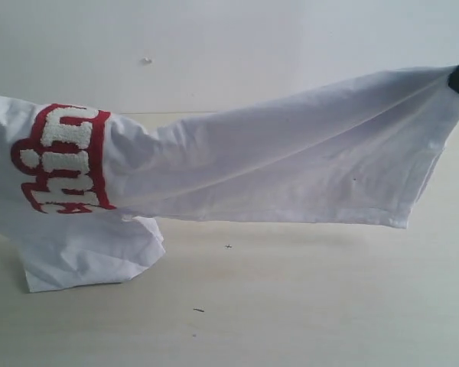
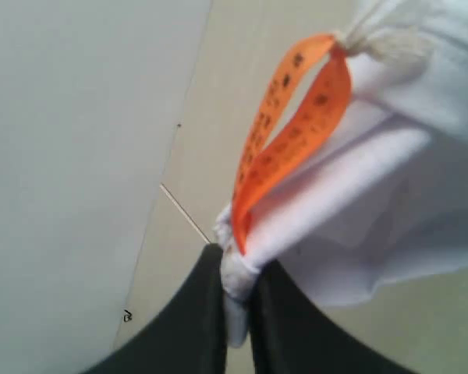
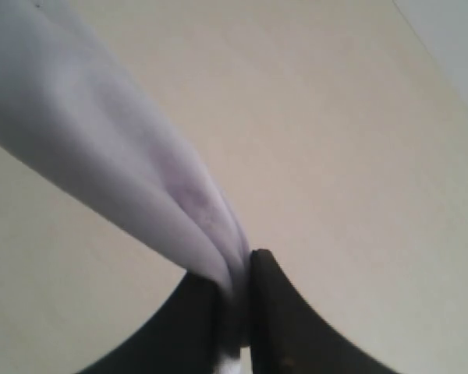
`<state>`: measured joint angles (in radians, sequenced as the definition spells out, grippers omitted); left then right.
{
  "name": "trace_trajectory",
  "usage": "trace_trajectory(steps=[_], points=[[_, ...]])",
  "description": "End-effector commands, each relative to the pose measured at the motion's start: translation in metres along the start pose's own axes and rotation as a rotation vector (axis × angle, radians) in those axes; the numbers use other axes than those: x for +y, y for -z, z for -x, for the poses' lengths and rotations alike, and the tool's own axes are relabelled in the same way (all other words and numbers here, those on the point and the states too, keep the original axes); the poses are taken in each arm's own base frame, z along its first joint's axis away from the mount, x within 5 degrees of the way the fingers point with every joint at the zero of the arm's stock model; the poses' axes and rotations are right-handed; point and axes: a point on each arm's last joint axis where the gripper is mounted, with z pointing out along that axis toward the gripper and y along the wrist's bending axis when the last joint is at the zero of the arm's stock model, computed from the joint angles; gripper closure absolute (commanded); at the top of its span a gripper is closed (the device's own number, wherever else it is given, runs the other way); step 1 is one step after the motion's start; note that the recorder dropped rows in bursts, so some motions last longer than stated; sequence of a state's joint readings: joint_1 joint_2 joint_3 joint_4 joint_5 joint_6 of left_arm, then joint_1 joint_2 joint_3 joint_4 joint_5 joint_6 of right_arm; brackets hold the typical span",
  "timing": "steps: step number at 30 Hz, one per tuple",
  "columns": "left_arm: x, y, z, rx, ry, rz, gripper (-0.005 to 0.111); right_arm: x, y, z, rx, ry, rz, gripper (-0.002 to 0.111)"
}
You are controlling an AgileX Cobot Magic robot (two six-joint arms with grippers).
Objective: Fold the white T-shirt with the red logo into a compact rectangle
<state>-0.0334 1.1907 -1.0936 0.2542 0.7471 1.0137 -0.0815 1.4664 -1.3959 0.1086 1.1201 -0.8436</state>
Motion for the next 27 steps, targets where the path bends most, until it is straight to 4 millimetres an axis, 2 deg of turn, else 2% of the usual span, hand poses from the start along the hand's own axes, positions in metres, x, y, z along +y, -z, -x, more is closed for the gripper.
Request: trace_trajectory(steps=[1,6,10,14,18,22,25,27], points=[[0.012,0.011,0.003,-0.031,0.019,0.068,0.107,-0.006,0.009,0.005,-0.033,0.004,-0.060,0.108],[0.019,0.040,-0.002,-0.022,0.129,0.082,0.107,-0.003,0.036,0.007,-0.044,-0.040,-0.055,0.108],[0.008,0.067,-0.012,0.000,0.179,0.044,0.107,0.008,0.057,0.003,-0.079,-0.086,-0.042,0.108],[-0.008,0.085,-0.010,-0.035,0.178,-0.060,0.107,0.028,0.076,-0.001,-0.179,-0.117,0.005,0.108],[-0.019,0.099,-0.012,-0.006,0.118,-0.105,0.107,0.045,0.085,-0.008,-0.215,-0.096,0.029,0.108],[-0.014,0.116,-0.018,0.007,0.118,-0.030,0.107,0.056,0.094,-0.007,-0.221,-0.039,0.001,0.108],[-0.008,0.127,-0.016,-0.020,0.116,0.006,0.107,0.057,0.094,-0.006,-0.227,-0.028,-0.007,0.108],[-0.004,0.124,-0.013,-0.024,0.118,-0.001,0.107,0.053,0.088,-0.005,-0.201,-0.045,-0.009,0.108]])
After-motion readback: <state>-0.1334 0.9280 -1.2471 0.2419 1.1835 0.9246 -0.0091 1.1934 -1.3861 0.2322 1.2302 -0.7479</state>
